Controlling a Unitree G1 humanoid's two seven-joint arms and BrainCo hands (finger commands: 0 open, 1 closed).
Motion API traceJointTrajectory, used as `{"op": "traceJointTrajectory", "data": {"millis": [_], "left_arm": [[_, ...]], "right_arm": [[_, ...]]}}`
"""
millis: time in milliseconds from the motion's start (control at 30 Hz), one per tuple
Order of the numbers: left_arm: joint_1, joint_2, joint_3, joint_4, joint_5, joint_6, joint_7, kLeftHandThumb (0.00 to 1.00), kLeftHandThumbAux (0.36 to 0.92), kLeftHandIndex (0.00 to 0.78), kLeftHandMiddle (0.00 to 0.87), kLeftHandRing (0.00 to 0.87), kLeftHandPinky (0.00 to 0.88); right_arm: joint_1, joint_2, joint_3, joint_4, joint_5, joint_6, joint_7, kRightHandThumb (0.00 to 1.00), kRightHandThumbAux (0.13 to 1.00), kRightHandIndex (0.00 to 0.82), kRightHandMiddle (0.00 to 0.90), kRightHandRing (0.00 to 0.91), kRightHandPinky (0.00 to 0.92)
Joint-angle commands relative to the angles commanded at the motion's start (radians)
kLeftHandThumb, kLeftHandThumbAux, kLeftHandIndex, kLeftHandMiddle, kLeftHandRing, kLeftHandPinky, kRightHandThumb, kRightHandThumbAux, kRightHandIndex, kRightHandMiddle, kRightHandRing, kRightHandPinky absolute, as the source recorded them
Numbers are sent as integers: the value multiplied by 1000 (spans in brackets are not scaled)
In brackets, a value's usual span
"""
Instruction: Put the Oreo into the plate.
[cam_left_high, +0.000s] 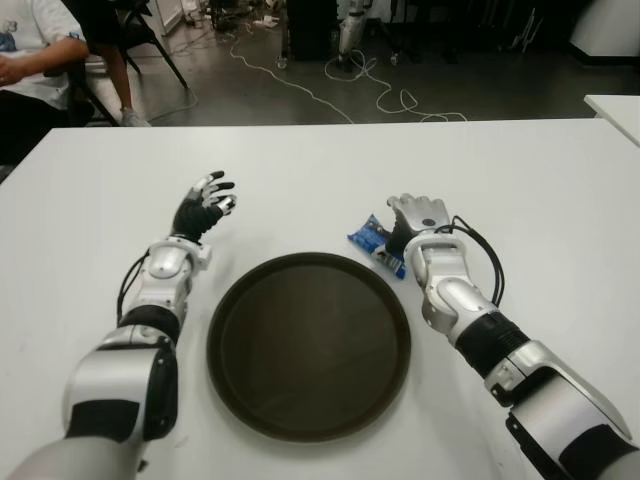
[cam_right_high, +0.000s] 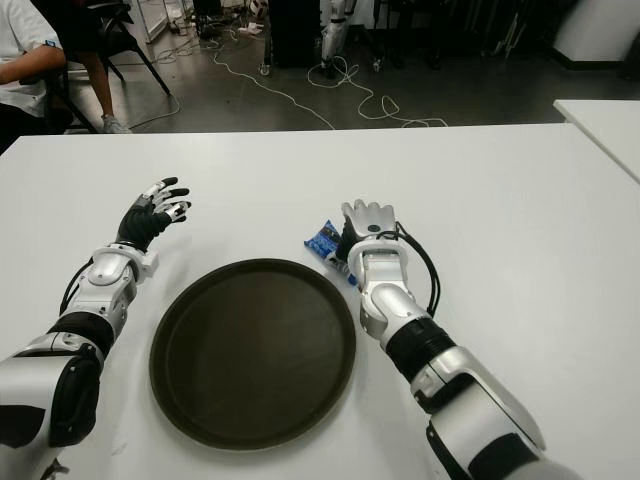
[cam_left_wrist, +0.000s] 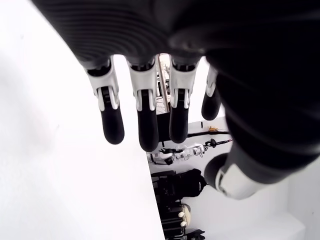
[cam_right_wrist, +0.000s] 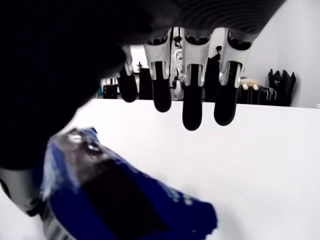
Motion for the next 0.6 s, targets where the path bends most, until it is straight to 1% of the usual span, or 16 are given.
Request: {"op": "traceJointTrajectory", "data": {"millis": [267,400,600], "left_arm": [[4,1,2,-4,-4,-12,-12,119,698,116,206,214,232],[3,2,2,-4,-3,-9,-12,122,705,113,203,212,229],[2,4,-1,-2,0,-1,-10,115,701,119,208,214,231]], "right_arm": [[-10,6,0,29,14,-5,-12,0,585,181,211,264,336],[-8,7,-1,29,20,-10,-28,0,590,190,215,268,345],[-7,9,-5,39,34,-16,-58,0,593,196,221,278,362]]}}
